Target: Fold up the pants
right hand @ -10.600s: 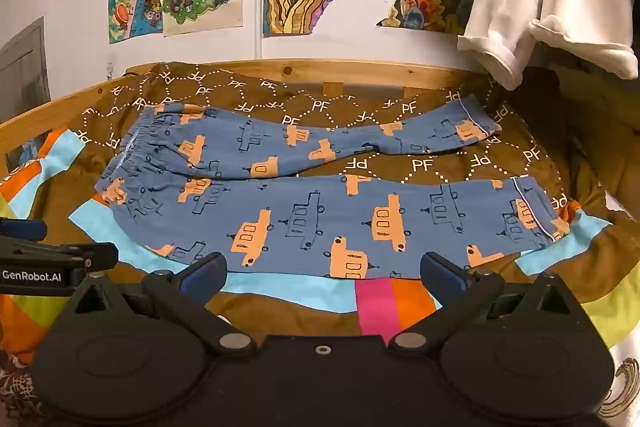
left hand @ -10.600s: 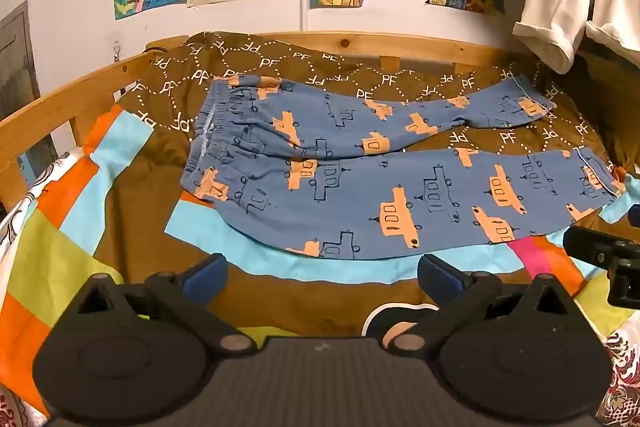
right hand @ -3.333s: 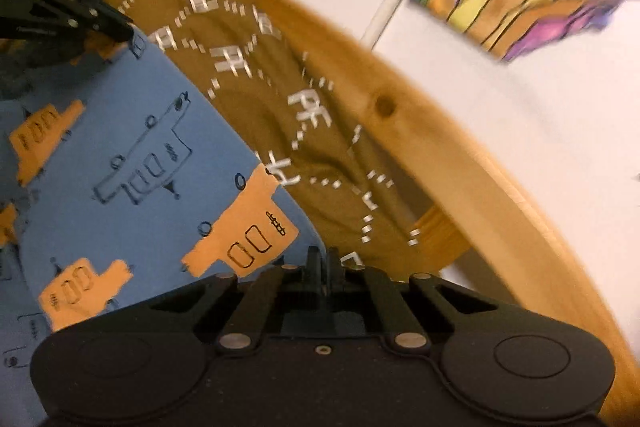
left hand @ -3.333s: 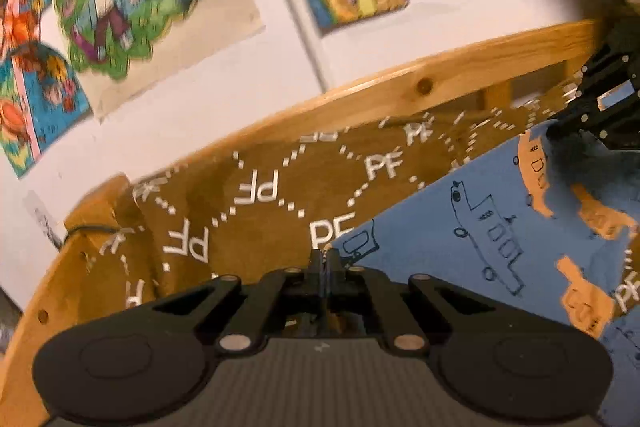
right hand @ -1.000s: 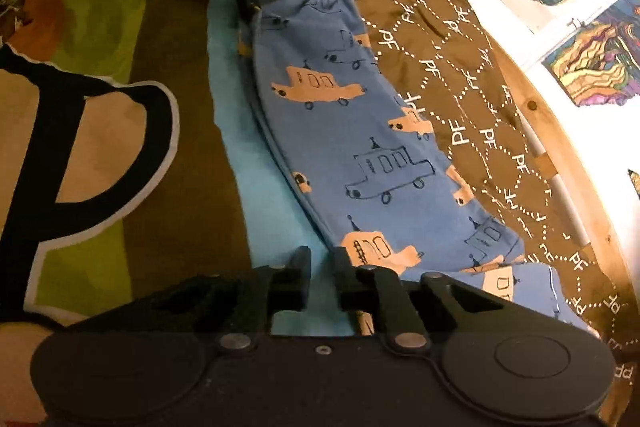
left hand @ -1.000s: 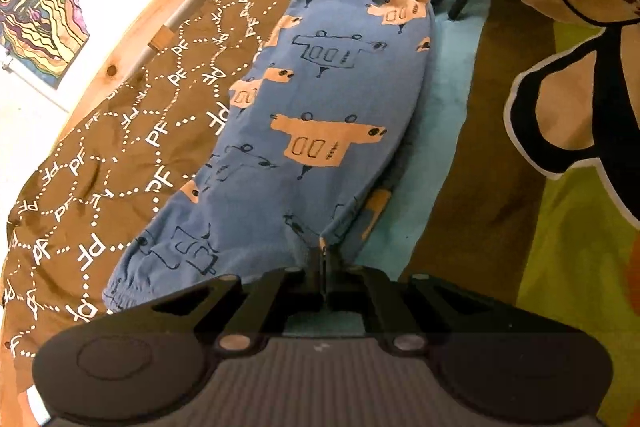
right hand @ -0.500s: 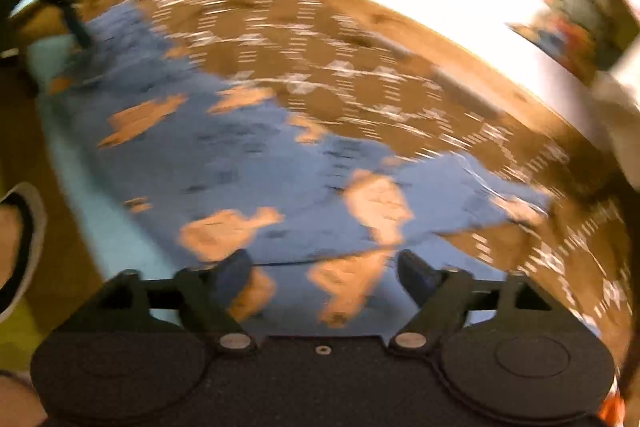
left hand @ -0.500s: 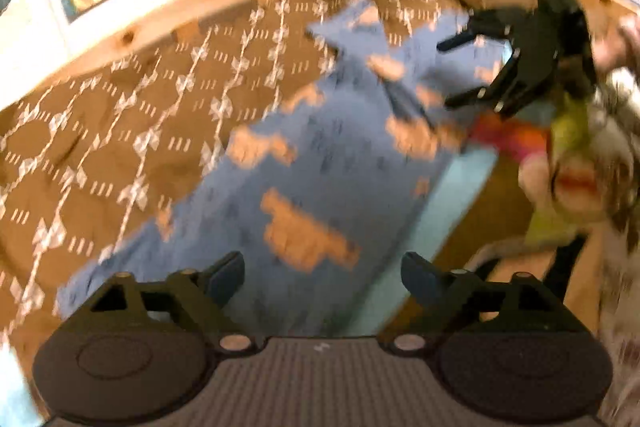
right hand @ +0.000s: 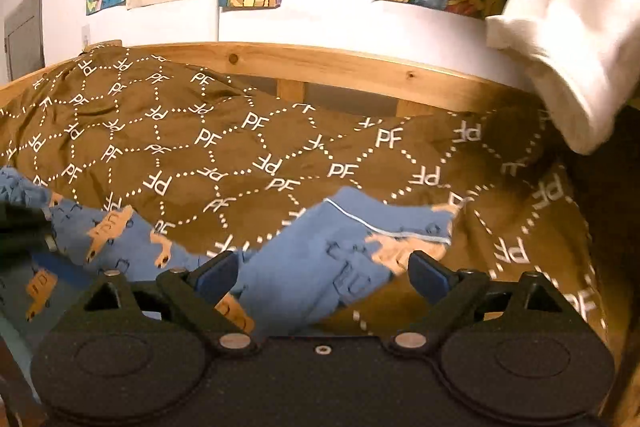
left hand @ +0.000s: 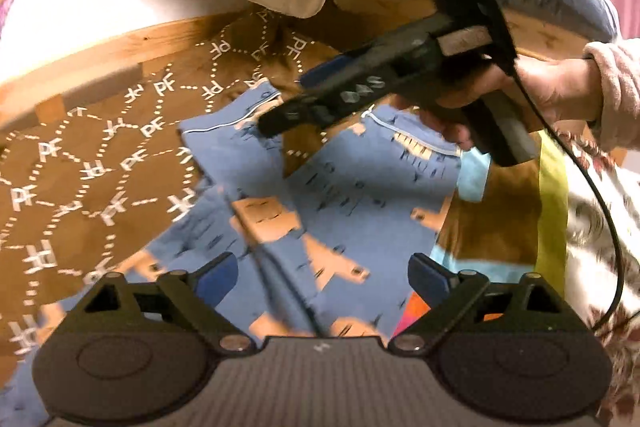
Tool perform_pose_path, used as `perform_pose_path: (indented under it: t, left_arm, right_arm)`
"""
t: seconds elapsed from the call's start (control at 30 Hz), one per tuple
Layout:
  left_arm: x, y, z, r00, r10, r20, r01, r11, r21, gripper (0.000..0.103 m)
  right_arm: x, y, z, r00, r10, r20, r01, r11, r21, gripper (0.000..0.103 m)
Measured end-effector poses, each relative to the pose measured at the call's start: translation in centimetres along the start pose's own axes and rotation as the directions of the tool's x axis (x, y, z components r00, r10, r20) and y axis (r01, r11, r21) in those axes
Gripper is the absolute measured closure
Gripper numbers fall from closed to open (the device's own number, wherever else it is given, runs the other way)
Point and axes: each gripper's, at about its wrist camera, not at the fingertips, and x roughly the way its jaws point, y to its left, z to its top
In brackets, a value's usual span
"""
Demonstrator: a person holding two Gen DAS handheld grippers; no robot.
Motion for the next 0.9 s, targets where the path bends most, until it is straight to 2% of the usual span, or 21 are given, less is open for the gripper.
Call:
perform_pose_path:
  t: [0.1, 0.23, 0.33, 0.5, 0.6, 0.7, 0.8, 0.83, 0.9]
  left_arm:
    - [1.4, 0.3, -0.1, 1.0, -0.022, 0.004, 0.022, 0.999, -0.034, 0.017]
    - [2.6, 1.6, -0.5, 0.999, -0.036, -0.011, 0.034, 0.99, -0.139, 0.021]
    - [3.2, 2.7, -0.8, 0.999, -0.041, -0.03, 0.033, 0.974, -0.225, 0.027]
    - [4.0, 3.8, -1.0, 0.996, -0.081, -0.04, 0.063, 0.94, -0.335, 0.043]
    - [3.9, 3.6, -0.9, 0.998, -0.06, -0.027, 0.047, 0.942, -0.332, 0.045]
    - [3.5, 2.9, -0.7, 1.0, -0.019, -0.014, 0.015, 0.957, -0.29, 0.045]
    - [3.5, 2.5, -0.6, 1.0, -0.016, -0.012, 0.012, 0.964, -0.265, 0.045]
    - [3.7, 2.5, -0.6, 1.0, -0.017, -0.016, 0.013, 0.966, -0.259, 0.047]
    - [4.1, 2.5, -0.4, 0.999, -0.028, -0.028, 0.02, 0.965, -0.262, 0.06]
  right_arm:
    - [1.3, -0.2, 1.2, 1.0, 0.014, -0.025, -0.014, 1.0, 0.018, 0.016]
    - [1.9, -0.3, 1.8, 0.999, 0.019, -0.029, -0.018, 0.999, 0.048, 0.019]
    - [2.3, -0.4, 1.6, 0.998, 0.023, -0.052, -0.02, 0.998, 0.056, 0.022]
    - [2.6, -0.5, 0.9, 0.997, 0.016, -0.079, -0.012, 0.998, 0.059, 0.03]
    - [2.5, -0.4, 0.4, 0.996, 0.018, -0.091, -0.013, 0.998, 0.06, 0.033]
    - [2.2, -0.3, 0.0, 0.995, 0.018, -0.103, -0.011, 0.998, 0.06, 0.033]
    - [2.0, -0.3, -0.5, 0.994, 0.016, -0.112, -0.009, 0.998, 0.06, 0.033]
    - [2.0, -0.3, -0.6, 0.993, 0.015, -0.116, -0.008, 0.998, 0.059, 0.033]
    - [2.1, -0.2, -0.8, 0.993, 0.018, -0.121, -0.011, 0.998, 0.059, 0.033]
